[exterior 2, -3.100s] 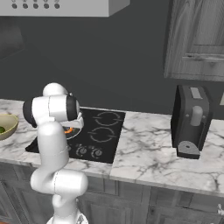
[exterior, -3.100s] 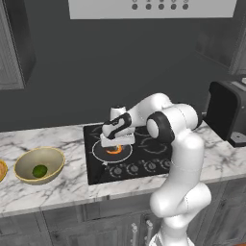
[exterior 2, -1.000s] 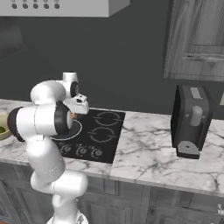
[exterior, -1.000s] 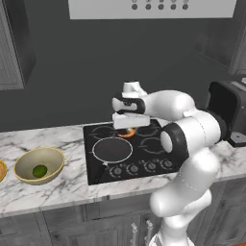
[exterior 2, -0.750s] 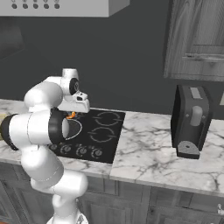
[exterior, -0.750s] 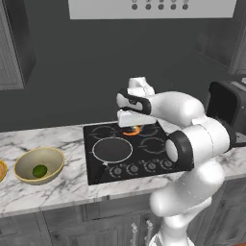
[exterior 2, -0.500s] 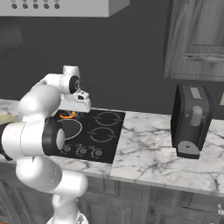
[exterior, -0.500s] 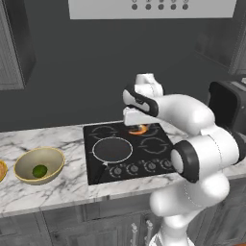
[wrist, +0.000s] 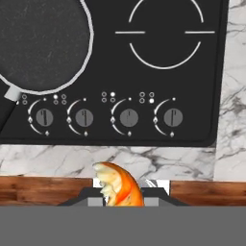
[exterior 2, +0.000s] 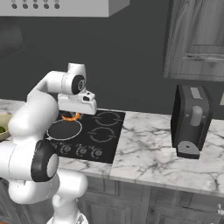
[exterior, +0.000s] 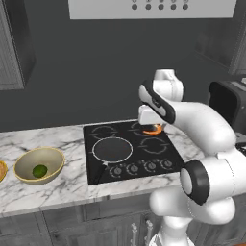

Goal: Place the shrimp on the plate and place the lime on the same plate.

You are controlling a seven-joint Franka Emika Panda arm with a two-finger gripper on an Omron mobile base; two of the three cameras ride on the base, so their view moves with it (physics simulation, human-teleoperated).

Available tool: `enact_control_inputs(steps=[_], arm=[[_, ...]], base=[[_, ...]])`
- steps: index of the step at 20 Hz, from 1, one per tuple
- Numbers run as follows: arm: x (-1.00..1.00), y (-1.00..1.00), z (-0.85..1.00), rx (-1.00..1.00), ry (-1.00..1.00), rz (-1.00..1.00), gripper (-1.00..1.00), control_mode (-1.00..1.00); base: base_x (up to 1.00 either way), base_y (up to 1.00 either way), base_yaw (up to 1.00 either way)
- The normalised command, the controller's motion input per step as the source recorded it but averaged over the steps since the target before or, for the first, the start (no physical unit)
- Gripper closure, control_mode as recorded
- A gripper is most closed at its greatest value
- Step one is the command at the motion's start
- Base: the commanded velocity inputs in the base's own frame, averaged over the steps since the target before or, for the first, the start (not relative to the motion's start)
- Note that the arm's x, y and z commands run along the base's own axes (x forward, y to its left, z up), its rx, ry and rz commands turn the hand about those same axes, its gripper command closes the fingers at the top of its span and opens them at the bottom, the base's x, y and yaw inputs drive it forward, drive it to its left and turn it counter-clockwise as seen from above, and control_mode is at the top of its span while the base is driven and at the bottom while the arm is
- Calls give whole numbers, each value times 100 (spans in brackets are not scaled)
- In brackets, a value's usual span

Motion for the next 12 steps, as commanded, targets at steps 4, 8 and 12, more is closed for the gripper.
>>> enact_control_inputs(steps=[4,8,12], arm=[[-19,-12,15,0,-3,0,100,-100],[-11,-2,4,0,-4,0,100,-100],[-15,0,0,0,-4,-1,100,-100]], base=[[0,0,0],[0,0,0],[0,0,0]])
